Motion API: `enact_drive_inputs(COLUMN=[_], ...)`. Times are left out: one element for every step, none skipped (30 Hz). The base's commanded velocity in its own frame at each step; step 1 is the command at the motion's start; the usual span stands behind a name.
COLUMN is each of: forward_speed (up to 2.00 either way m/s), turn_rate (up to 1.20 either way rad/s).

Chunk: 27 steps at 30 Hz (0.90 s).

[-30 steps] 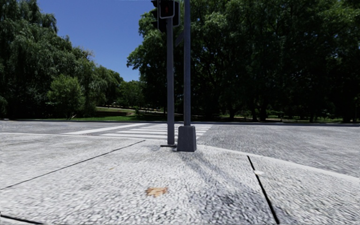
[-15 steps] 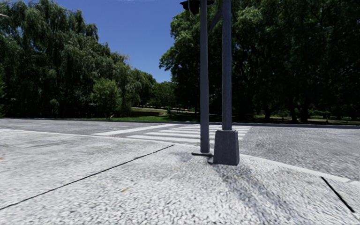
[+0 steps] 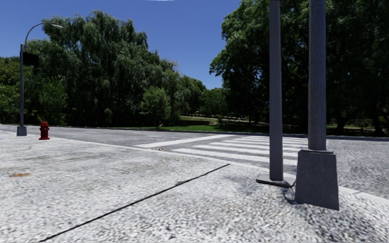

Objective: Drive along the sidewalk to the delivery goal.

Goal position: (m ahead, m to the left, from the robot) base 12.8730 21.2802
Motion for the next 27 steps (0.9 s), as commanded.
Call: enact_drive_inputs(forward_speed=[1.40,1.40,1.40,1.40,1.40,1.40,1.40,1.40,1.40,1.40,1.40,1.39,1.39,1.39,1.39,1.39,1.39,1.39,1.39,1.39,1.39,1.39,1.39,1.39,1.39,1.39,1.39], turn_rate=[0.58,0.59,0.60,0.60,0.60,0.60,0.60,0.60,0.60,0.60,0.60,0.60,0.60,0.60,0.60,0.60,0.60,0.60,0.60,0.60,0.60,0.60,0.60,0.60,0.60,0.60,0.60])
